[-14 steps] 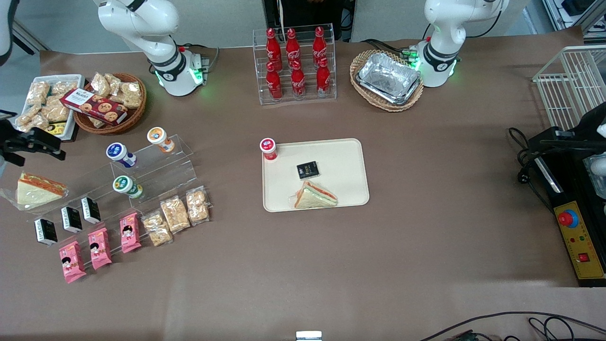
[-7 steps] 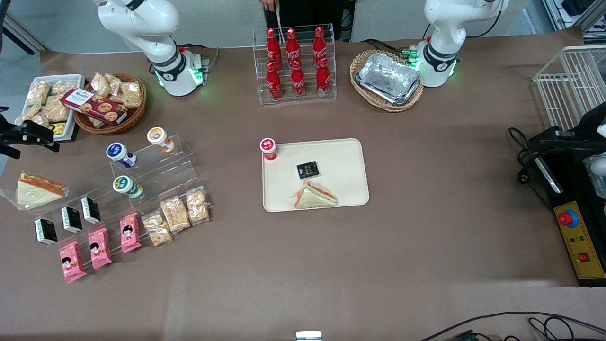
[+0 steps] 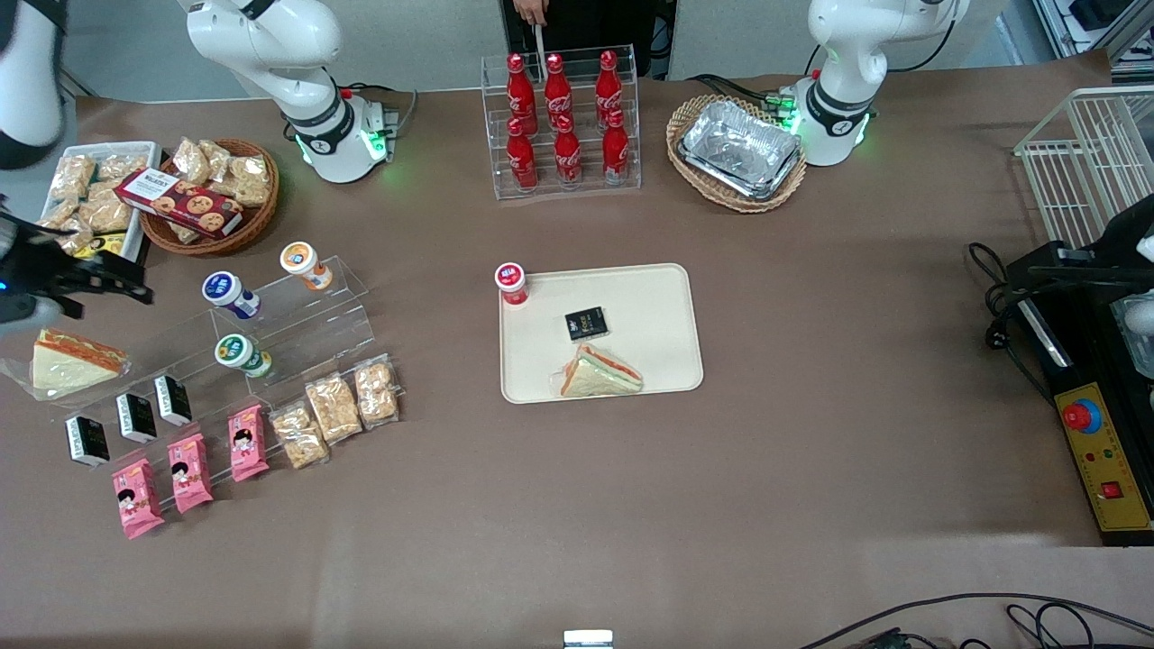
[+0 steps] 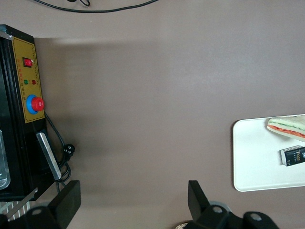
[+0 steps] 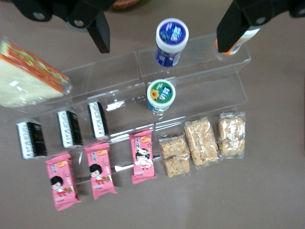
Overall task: Place green gum on tray
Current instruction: 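Lower the open right gripper onto the green-labelled yogurt bottle in the rack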
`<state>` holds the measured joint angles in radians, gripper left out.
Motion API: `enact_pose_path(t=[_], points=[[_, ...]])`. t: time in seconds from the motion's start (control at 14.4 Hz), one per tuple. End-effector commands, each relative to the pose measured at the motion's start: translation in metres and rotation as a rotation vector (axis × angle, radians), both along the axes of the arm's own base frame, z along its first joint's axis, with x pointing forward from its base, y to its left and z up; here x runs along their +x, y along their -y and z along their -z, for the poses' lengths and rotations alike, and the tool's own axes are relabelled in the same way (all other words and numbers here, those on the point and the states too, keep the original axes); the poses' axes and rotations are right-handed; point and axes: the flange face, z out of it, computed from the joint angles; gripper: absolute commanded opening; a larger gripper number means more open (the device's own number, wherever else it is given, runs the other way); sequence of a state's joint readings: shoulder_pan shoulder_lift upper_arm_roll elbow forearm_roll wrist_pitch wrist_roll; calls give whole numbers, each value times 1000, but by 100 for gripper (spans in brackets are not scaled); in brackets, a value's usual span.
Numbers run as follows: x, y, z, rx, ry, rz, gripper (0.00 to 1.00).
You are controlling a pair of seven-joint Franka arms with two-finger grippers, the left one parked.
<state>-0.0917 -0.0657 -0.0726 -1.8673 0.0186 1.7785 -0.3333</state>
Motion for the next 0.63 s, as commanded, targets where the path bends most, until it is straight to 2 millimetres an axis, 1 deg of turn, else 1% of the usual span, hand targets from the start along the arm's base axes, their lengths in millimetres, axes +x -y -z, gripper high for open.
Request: enact_pose_path(t=[0.0, 0.14, 0.35, 0.42, 0.56], points=[[-2, -2, 54, -12, 36, -18, 100], [5, 0, 86, -14, 28, -14, 100], [11, -2, 124, -17, 27, -16, 100], [9, -1, 138, -19, 33, -13, 100], [-1, 0, 162, -21, 42, -7, 100]])
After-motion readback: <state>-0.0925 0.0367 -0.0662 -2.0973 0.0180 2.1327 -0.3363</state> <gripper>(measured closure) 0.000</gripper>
